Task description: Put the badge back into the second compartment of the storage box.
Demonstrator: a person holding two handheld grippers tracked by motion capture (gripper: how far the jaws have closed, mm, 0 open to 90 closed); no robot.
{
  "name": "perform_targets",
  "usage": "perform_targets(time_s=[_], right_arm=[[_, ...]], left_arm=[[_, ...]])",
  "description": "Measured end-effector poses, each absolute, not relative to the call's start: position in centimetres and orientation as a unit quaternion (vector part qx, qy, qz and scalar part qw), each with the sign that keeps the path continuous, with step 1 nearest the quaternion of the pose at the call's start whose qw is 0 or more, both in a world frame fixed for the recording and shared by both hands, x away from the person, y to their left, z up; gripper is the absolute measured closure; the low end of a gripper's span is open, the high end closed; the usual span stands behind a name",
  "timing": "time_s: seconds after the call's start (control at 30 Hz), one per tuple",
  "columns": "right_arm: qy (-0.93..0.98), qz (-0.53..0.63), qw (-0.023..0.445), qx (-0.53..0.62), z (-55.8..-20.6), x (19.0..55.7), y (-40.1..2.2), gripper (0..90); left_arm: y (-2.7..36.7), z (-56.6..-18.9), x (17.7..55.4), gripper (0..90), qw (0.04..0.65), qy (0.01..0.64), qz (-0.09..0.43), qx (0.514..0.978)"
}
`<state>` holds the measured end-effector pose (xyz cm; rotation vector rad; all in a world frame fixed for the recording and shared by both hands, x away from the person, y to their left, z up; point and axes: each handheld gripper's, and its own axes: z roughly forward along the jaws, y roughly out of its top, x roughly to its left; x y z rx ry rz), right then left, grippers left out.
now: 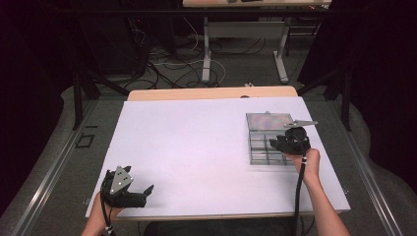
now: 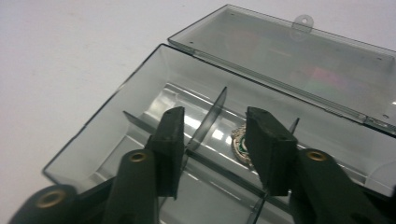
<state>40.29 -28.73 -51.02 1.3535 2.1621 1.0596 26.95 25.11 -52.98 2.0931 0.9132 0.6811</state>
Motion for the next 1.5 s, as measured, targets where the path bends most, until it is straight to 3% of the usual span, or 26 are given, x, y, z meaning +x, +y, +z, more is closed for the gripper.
perform_targets(time_s=[0.23,0.33,0.53,0.9,1.5], right_arm=[[0.786,0.385,0.157,0.458,-50.5,39.2,-28.4,24.8],[0.790,0.390,0.148,0.450,-50.1,38.8,-27.9,16.7],[0.803,0.387,0.143,0.430,-49.5,37.6,-26.4,8.8],[0.816,0.407,0.136,0.388,-49.1,34.5,-25.1,2.4],[0.856,0.377,0.133,0.326,-50.0,30.0,-22.5,0.0]], left_arm=[[25.1,-53.0,26.9,0.9,0.372,0.360,0.258,0.816],[25.3,-53.0,26.8,0.9,0.370,0.360,0.258,0.817],[25.2,-53.1,26.8,0.9,0.370,0.358,0.260,0.817],[25.2,-53.1,26.7,0.9,0.370,0.358,0.260,0.817],[25.1,-53.1,26.8,0.9,0.369,0.356,0.258,0.819]])
